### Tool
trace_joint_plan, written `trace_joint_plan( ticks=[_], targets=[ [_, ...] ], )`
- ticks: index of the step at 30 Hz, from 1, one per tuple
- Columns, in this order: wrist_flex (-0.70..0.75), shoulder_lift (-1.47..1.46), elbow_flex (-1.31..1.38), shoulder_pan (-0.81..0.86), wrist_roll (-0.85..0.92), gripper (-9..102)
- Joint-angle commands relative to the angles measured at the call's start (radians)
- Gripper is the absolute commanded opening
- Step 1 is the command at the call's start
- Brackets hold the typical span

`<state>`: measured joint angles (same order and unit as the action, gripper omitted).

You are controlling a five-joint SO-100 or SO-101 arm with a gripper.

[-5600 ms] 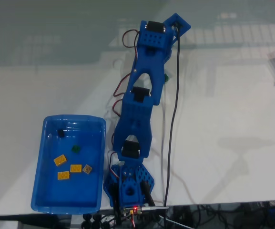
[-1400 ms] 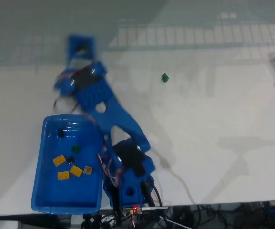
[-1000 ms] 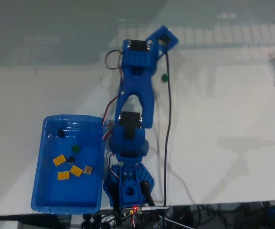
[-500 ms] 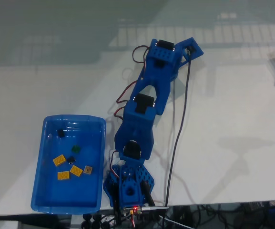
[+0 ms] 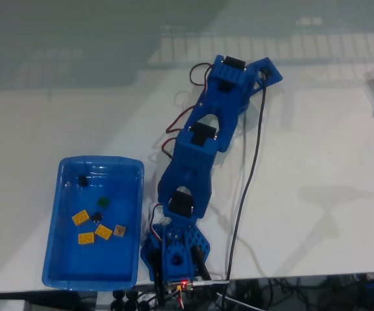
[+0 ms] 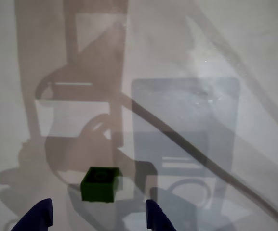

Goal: Pick up all the lego then put into the bin

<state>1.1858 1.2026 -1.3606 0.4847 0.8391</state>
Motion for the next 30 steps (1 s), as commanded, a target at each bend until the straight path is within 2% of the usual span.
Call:
trace_joint_plan(
  ticks=[1, 30],
  targets=[
    [-0.003, 0.0, 0.064, 0.008, 0.008, 25],
    [-0.002, -0.103, 0.126, -0.006, 0.021, 22]
  ],
)
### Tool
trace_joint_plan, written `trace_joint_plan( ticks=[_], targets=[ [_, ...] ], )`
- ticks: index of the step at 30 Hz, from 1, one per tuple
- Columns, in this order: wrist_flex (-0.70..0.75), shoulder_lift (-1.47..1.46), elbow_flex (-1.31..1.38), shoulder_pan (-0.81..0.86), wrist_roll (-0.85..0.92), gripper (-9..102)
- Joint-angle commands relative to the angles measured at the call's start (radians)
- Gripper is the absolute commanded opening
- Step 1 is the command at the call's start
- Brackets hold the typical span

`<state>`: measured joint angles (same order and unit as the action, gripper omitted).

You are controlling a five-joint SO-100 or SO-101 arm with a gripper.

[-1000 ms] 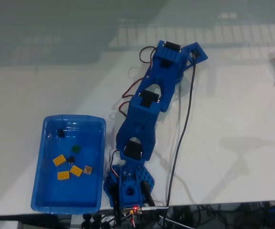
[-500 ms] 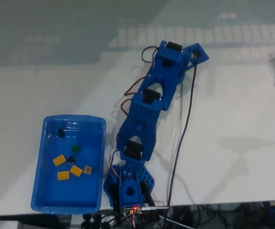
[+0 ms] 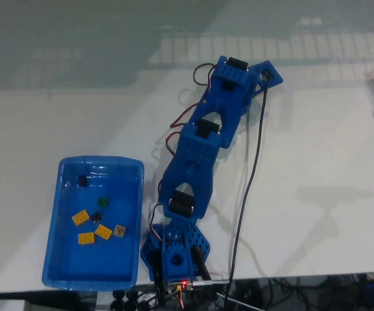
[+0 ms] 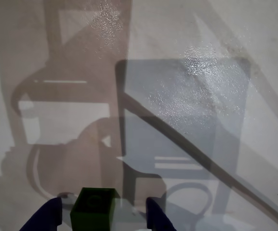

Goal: Pick up all the lego then put into the bin

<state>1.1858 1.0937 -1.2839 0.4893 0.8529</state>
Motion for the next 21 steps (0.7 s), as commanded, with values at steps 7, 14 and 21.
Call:
trace_joint_plan(
  ticks=[7, 14, 21],
  targets=[
    [-0.002, -0.011, 0.06, -0.018, 0.006, 20],
    [-0.002, -0.029, 0.074, -0.025, 0.008, 18],
    [-0.002, -0.048, 0.087, -0.026, 0.012, 12]
  ],
)
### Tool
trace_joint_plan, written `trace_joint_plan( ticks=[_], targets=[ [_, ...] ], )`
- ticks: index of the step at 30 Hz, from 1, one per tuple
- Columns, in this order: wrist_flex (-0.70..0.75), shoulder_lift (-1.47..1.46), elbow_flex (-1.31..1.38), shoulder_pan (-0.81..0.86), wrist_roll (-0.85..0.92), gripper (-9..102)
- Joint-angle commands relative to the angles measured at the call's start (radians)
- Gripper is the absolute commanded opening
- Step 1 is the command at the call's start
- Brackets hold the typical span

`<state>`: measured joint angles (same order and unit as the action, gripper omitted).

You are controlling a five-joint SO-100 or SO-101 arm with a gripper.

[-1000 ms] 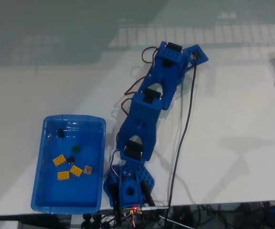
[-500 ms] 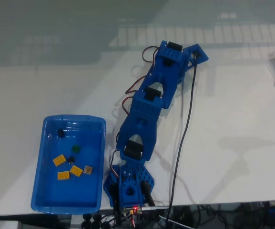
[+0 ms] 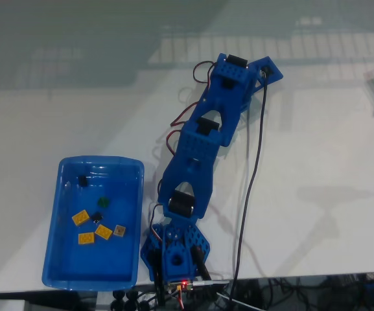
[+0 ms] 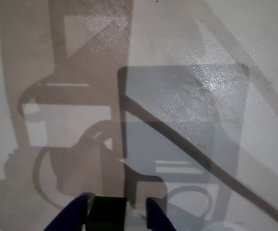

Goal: Pick up all the lego then put into the bin

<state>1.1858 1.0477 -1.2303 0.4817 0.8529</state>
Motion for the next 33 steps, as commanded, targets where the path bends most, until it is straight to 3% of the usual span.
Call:
trace_joint_plan(
  ticks=[1, 11, 16, 23, 28, 33],
  targets=[
    [-0.002, -0.002, 0.034, -0.02, 0.012, 12],
    [-0.002, -0.009, 0.034, -0.029, 0.02, 11],
    [-0.002, -0.011, 0.034, -0.032, 0.029, 0],
    [-0.002, 0.012, 0.034, -0.044, 0.025, 0],
    [0.037, 0.166, 0.023, -0.12, -0.011, 0],
    [0.112, 0.486, -0.061, -0.308, -0.061, 0]
  ],
)
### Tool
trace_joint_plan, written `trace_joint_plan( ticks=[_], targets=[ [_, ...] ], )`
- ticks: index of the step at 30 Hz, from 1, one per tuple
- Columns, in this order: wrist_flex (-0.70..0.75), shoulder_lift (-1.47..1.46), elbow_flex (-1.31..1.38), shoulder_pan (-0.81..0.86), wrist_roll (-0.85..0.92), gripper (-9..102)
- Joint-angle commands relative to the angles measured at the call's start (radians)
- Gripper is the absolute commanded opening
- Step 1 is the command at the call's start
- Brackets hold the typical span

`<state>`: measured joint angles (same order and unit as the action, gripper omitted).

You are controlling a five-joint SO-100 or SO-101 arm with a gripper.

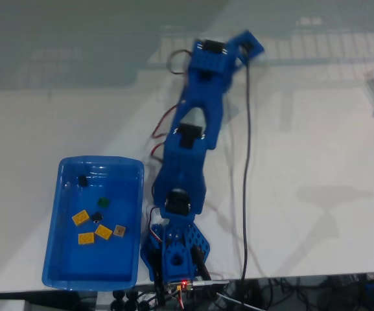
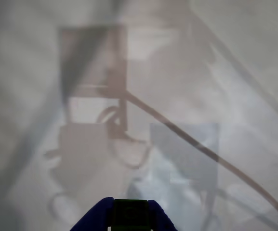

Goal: Pick up all the lego then put into the bin

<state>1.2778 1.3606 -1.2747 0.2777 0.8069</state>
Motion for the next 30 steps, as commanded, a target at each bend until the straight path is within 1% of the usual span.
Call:
trace_joint_plan(
  ticks=[1, 5, 9, 14, 17, 20, 25, 26, 28, 30],
  targets=[
    [0.023, 0.249, -0.055, -0.155, -0.023, 0],
    [0.049, 0.534, -0.236, -0.426, -0.04, 0],
    [0.11, 0.798, -0.463, -0.779, -0.018, 0],
    [0.253, 0.986, -0.64, -1.218, -0.069, 0],
    [0.298, 1.063, -0.724, -1.411, -0.11, 0],
    [0.336, 1.094, -0.773, -1.513, -0.126, 0],
    [0.393, 1.092, -0.795, -1.554, -0.086, 0],
    [0.399, 1.095, -0.793, -1.555, -0.083, 2],
    [0.405, 1.1, -0.788, -1.549, -0.075, 12],
    [0.411, 1.103, -0.779, -1.532, -0.067, 19]
  ],
)
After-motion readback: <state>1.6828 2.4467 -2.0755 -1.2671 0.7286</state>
